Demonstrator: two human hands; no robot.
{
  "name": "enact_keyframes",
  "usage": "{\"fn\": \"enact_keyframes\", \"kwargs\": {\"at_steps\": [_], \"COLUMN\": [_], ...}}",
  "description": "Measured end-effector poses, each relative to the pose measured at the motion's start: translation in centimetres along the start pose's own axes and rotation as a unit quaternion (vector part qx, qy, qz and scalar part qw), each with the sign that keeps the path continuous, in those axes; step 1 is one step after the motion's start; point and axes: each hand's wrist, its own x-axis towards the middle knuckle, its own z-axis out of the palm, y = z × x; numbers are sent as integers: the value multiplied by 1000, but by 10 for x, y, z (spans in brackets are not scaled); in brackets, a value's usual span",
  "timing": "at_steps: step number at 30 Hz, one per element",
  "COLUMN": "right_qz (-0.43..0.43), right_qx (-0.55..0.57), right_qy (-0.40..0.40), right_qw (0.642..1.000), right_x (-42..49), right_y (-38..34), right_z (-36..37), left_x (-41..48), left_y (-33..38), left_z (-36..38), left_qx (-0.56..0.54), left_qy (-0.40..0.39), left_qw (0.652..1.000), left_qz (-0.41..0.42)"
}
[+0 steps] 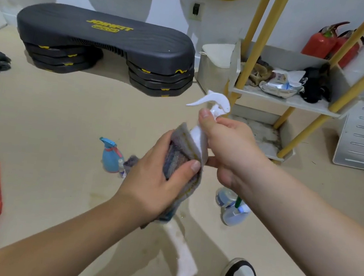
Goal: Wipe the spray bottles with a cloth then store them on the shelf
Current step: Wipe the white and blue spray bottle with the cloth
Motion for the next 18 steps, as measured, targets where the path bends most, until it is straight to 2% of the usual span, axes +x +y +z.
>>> {"fn": "enact_keyframes", "kwargs": {"at_steps": [3, 6, 9, 11, 13, 18], "right_qz": [18, 39, 39, 36, 42, 30], "right_qx": [28, 42, 31, 16, 21, 8], "right_qy": [63, 69, 21, -21, -60, -122], "right_qw": [997, 996, 999, 999, 997, 992], "right_x": [8, 9, 10, 9, 8, 5], "right_y": [-5, -6, -9, -11, -12, -14], "right_z": [-14, -20, -24, -28, -31, -32], "left_x": [-6, -7, 3, 5, 8, 9], "left_y": [-14, -4, 11, 15, 12, 5], "left_z": [0, 2, -5, -15, -24, -23], "left_qx": [-37, -119, -249, -336, -350, -380], "left_qy": [-43, -20, -9, -71, -123, -136], "left_qw": [994, 987, 950, 902, 870, 859], "left_qz": [-89, -109, -188, -263, -325, -315]}}
